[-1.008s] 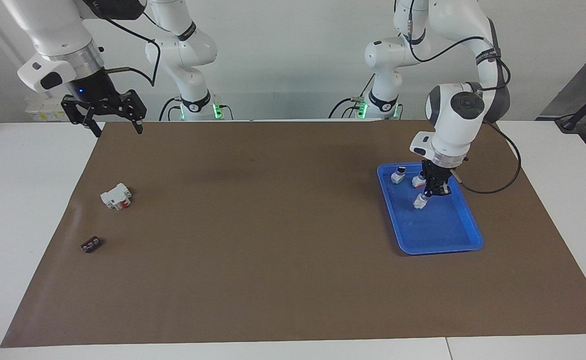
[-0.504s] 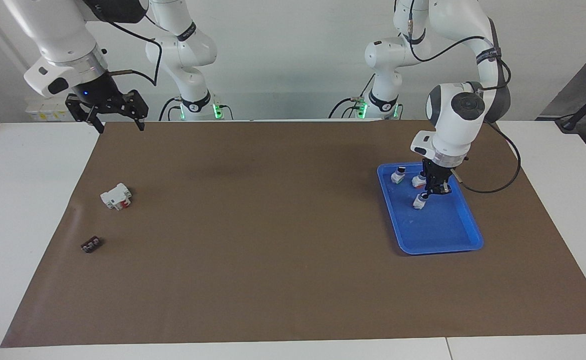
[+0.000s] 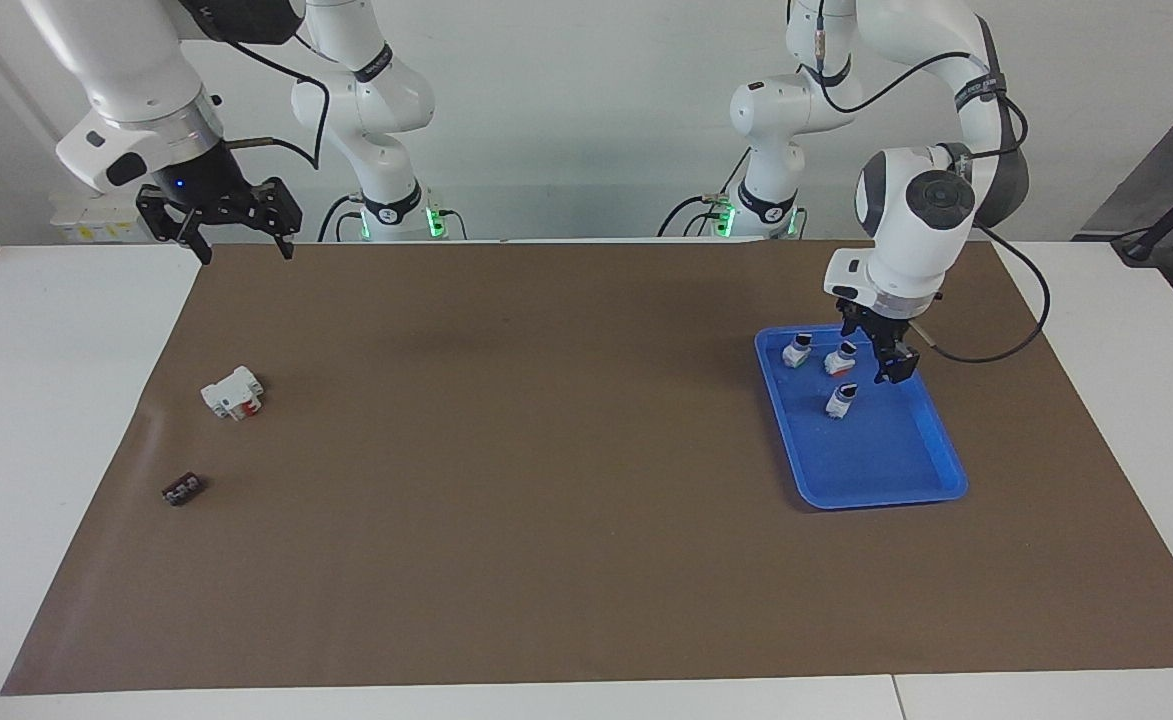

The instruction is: Turn and place switch with both arms

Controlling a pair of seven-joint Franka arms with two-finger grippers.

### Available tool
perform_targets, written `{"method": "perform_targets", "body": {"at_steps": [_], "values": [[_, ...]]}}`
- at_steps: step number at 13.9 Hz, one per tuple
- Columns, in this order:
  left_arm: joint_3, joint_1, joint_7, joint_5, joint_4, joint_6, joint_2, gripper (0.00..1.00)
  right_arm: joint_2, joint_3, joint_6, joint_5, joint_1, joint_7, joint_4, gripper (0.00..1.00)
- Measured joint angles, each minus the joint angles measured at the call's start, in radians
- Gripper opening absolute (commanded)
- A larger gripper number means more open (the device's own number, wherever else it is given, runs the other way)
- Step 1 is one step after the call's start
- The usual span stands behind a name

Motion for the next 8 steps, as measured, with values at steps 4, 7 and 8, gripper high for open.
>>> {"method": "perform_targets", "body": {"at_steps": [4,7,8], "values": [[-0.008,-0.003,-0.346,0.000,0.000,-0.033,-0.013,1.00,-0.001,0.000,0.000,0.000,0.000,0.000,0.000,1.00],[-0.008,-0.003,-0.540,0.000,0.000,-0.053,-0.013,1.00,-0.001,0.000,0.000,0.000,0.000,0.000,0.000,1.00],[-0.008,-0.005,-0.577,0.000,0.000,-0.053,-0.013,1.00,-0.001,0.000,0.000,0.000,0.000,0.000,0.000,1.00]]}}
